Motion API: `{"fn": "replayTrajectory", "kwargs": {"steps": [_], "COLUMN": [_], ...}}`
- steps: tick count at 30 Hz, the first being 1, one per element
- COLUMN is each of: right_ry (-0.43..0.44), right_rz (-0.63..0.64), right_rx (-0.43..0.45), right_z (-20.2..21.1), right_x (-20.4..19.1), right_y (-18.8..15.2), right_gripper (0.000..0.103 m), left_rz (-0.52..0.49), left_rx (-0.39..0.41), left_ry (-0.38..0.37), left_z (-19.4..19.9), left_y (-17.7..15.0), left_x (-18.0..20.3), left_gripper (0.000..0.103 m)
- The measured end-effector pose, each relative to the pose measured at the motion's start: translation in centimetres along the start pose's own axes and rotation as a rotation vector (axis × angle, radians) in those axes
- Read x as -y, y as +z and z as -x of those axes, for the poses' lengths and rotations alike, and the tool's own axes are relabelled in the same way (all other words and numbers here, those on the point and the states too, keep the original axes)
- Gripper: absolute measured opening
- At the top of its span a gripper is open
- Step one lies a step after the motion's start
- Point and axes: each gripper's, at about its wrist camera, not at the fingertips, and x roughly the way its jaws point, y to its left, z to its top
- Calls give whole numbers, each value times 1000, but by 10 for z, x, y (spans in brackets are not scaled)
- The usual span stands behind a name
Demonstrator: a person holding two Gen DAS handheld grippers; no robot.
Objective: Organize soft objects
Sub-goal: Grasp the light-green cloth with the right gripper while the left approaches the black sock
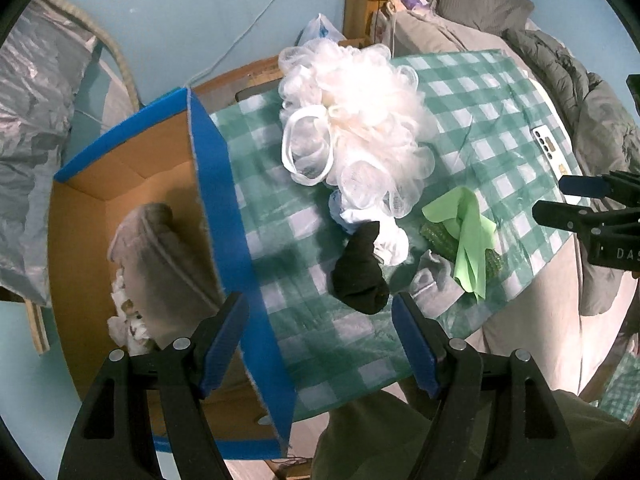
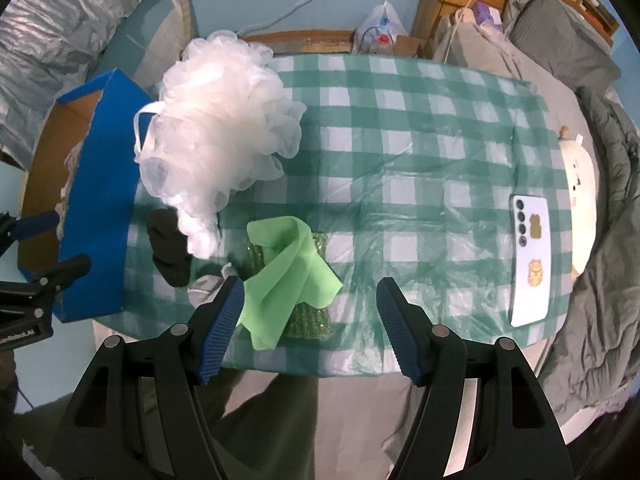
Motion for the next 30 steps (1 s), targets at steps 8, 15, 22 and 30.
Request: {"fn": "replayTrajectory", "kwargs": {"steps": [8, 15, 22, 30], "right_ry": [13, 26, 34, 33], "right_rz": [26, 56, 71, 62], "right_rx": [-45, -75, -109, -134], "right_z": [-28, -49, -70, -91], "right_x": [-3, -9, -15, -19], "right_y": [1, 4, 8, 14], "right_gripper": [69, 69, 69, 69], "left_rz": [20, 10, 30, 53], "left_rx": [-49, -71, -85, -111], "left_ry": [-10, -7, -18, -39], "left_z": [-26, -42, -53, -64], "left_y": [4, 7, 9, 9], "left_x": [7, 17, 14, 14], "left_gripper": [75, 76, 77, 81]}}
